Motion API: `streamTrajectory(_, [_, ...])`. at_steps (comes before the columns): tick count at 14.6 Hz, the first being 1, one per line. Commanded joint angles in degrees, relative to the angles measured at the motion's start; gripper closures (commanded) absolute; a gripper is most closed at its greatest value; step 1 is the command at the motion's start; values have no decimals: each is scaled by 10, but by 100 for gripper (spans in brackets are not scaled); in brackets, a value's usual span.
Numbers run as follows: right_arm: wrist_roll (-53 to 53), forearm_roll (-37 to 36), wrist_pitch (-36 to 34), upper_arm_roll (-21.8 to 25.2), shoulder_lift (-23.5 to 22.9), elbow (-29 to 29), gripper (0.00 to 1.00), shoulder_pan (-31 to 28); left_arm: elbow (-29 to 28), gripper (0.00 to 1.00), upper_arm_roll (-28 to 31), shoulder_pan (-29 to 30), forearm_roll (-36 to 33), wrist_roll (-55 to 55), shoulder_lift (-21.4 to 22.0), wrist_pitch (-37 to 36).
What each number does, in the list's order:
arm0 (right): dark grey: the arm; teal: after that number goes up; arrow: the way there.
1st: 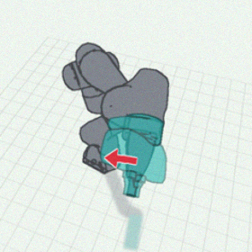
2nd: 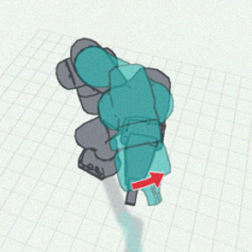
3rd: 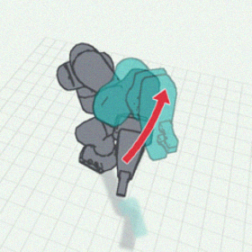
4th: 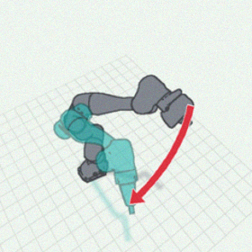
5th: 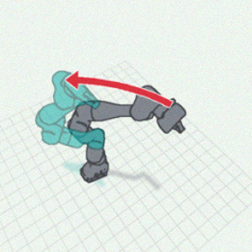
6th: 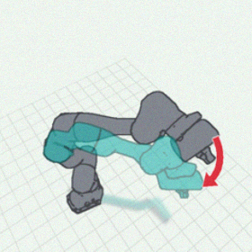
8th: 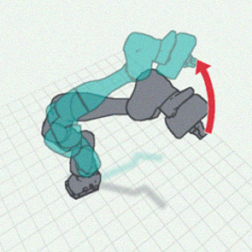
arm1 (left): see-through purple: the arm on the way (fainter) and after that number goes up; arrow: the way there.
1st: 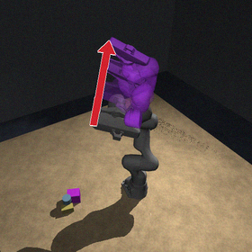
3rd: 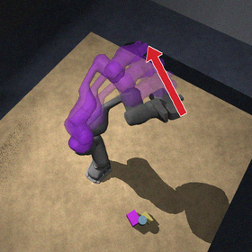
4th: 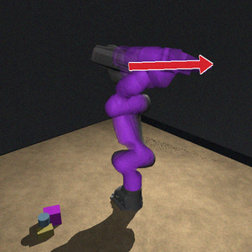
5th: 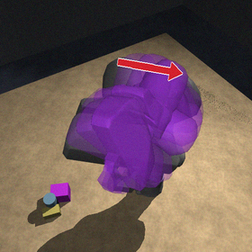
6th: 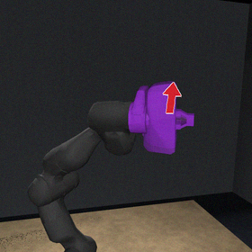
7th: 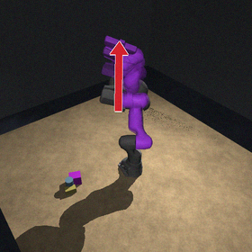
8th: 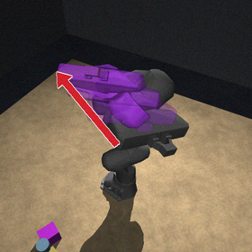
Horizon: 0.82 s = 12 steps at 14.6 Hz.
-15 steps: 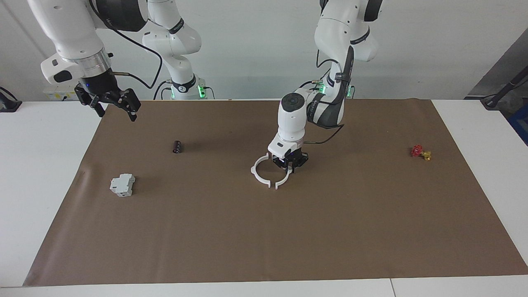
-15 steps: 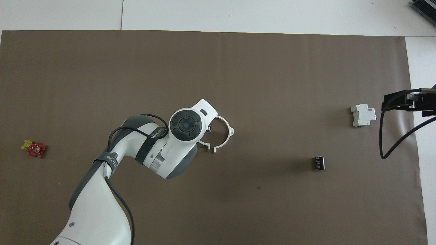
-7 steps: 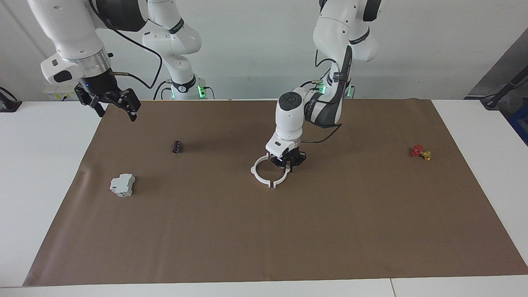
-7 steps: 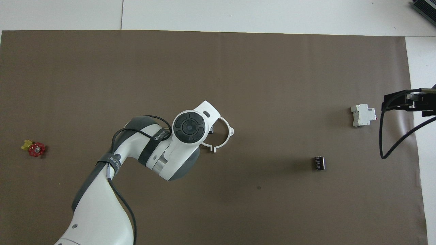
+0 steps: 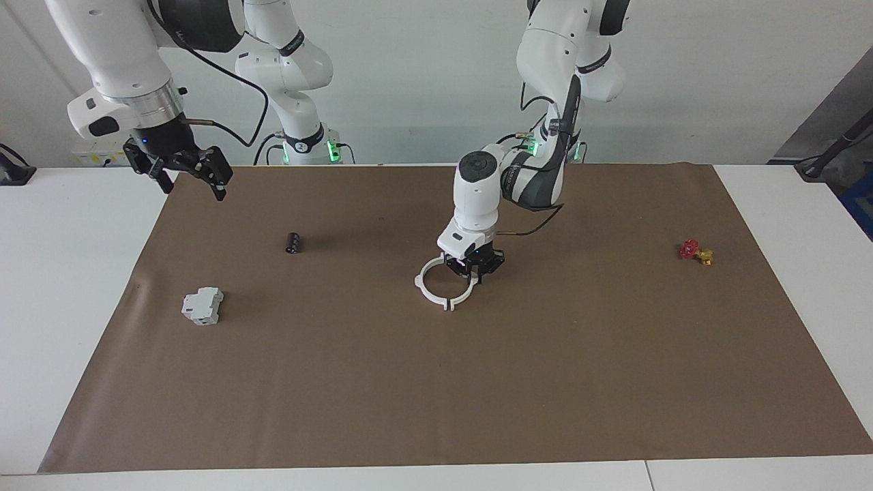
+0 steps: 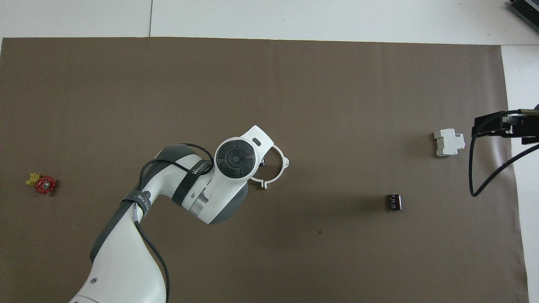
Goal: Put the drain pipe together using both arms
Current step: 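Align and press the held half onto the placed half, closing the ring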
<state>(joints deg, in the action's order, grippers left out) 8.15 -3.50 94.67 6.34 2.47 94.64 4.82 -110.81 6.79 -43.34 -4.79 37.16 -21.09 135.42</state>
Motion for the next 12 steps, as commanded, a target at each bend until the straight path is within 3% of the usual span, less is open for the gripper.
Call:
streamTrajectory(1, [-12,-1,-2,-4,8,6,0,-4,-12,100,11,-14,-14,16,3,12])
streamTrajectory(6, [-12,-1,-2,-4,8,6,0,-4,-11,81,11,-14,-17,16,3,12])
streamTrajectory(7, [-12,-1,-2,-4,8,6,0,-4,-11,73,11,-14,-17,16,3,12])
streamTrajectory(12, [-12,-1,-2,-4,8,6,0,-4,-10,65,12,-14,-17,20,3,12])
